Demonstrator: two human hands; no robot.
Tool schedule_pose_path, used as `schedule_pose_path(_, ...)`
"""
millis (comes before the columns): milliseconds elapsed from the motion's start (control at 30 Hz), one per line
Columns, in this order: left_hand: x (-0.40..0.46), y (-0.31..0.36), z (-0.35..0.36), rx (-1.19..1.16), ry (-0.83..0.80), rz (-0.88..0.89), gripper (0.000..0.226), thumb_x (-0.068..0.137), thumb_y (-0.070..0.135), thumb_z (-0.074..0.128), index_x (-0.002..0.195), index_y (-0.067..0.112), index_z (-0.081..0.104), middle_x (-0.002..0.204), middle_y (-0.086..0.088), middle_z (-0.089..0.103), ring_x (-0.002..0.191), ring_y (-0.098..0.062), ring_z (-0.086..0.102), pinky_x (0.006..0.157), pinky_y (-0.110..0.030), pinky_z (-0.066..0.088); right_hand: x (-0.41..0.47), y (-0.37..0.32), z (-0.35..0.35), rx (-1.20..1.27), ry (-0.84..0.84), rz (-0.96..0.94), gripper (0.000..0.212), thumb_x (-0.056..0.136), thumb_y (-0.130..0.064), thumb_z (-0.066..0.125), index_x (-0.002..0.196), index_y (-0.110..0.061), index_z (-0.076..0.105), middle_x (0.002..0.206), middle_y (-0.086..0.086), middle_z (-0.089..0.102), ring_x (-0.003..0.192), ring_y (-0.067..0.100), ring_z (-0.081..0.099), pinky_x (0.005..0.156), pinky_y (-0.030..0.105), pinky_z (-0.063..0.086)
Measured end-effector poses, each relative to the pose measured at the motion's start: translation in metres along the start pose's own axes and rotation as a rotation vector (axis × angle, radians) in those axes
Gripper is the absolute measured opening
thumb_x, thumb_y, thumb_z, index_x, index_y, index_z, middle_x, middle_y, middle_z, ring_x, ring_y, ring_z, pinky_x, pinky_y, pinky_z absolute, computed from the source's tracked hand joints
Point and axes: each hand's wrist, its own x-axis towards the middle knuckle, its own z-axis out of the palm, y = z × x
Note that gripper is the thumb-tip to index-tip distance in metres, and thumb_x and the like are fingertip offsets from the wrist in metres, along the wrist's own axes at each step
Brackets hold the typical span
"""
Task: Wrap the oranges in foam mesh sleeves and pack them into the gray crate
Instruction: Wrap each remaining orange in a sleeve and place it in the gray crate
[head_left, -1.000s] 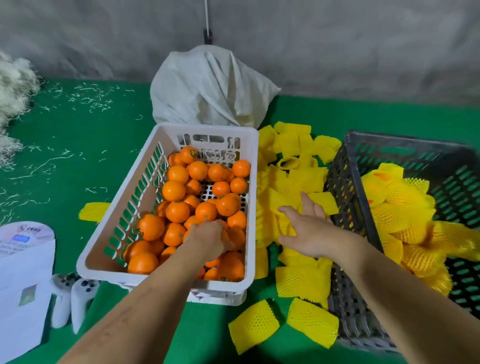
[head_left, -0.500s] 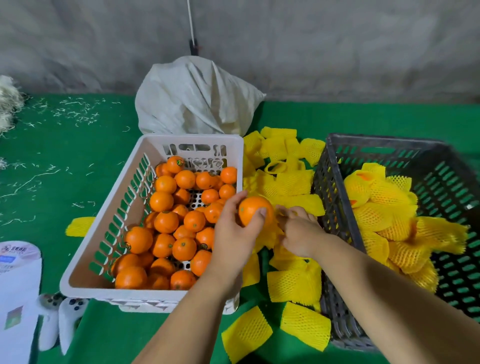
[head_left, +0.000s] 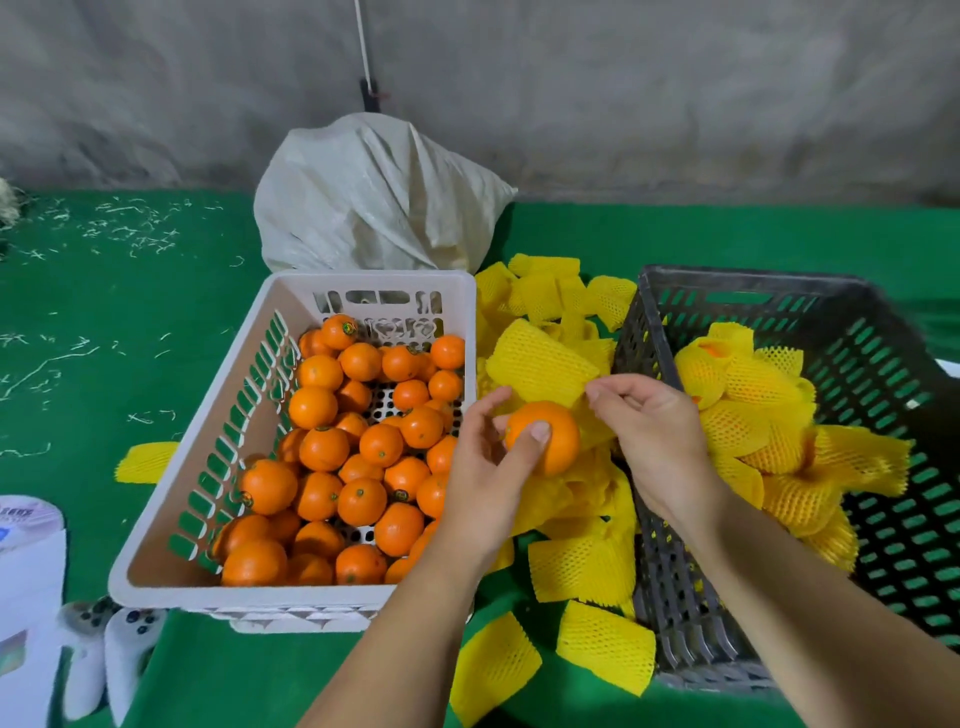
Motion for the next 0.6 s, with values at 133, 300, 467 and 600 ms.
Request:
schedule_pose_path(133, 0.001, -0.004, -0.002, 0.101, -0.196, -0.031, 0.064, 0.092, 0.047, 0.07, 0.152, 0.035, 0.051, 0.137, 0.028, 0.063, 0.132, 0.008, 0.055, 0.101, -0.015, 0.05, -0.001, -0.004, 0.006, 0.121, -0.172, 0.138, 0.013, 0.089, -0.017, 0.069, 0.083, -0.023, 0.079, 0.086, 0.006, 0.075, 0.084, 0.019, 0.068, 0.082, 0.036, 0.055)
schedule_pose_path(300, -0.001, -0.002, -0.002, 0.195, -0.32, 0.023, 0.043, 0.101, 0.039, 0.063, 0.143, 0.031, 0.061, 0.134, 0.003, 0.07, 0.125, -0.014, 0.065, 0.099, -0.026, 0.054, -0.011, -0.005, 0.017, 0.173, -0.335, 0.257, 0.018, 0.093, -0.004, 0.07, 0.107, -0.012, 0.062, 0.088, 0.013, 0.068, 0.088, 0.031, 0.066, 0.083, 0.044, 0.054)
schedule_pose_path(467, -0.002, -0.001, 0.002, 0.224, -0.288, 0.016, 0.037, 0.1, 0.044, 0.063, 0.131, 0.025, 0.067, 0.111, 0.0, 0.075, 0.097, -0.01, 0.065, 0.082, -0.033, 0.055, -0.007, -0.002, 0.017, 0.101, -0.296, 0.282, 0.02, 0.094, -0.007, 0.07, 0.112, -0.013, 0.065, 0.085, 0.002, 0.071, 0.084, 0.017, 0.067, 0.074, 0.032, 0.055)
schedule_pose_path(600, -0.008, -0.002, 0.0, 0.325, -0.3, 0.107, 0.037, 0.1, 0.044, 0.064, 0.136, 0.037, 0.063, 0.116, 0.001, 0.073, 0.103, -0.015, 0.068, 0.091, -0.042, 0.055, -0.01, 0.001, 0.014, 0.015, -0.331, 0.225, 0.037, 0.079, -0.027, 0.083, 0.111, -0.018, 0.066, 0.093, 0.002, 0.066, 0.084, 0.015, 0.065, 0.076, 0.035, 0.054)
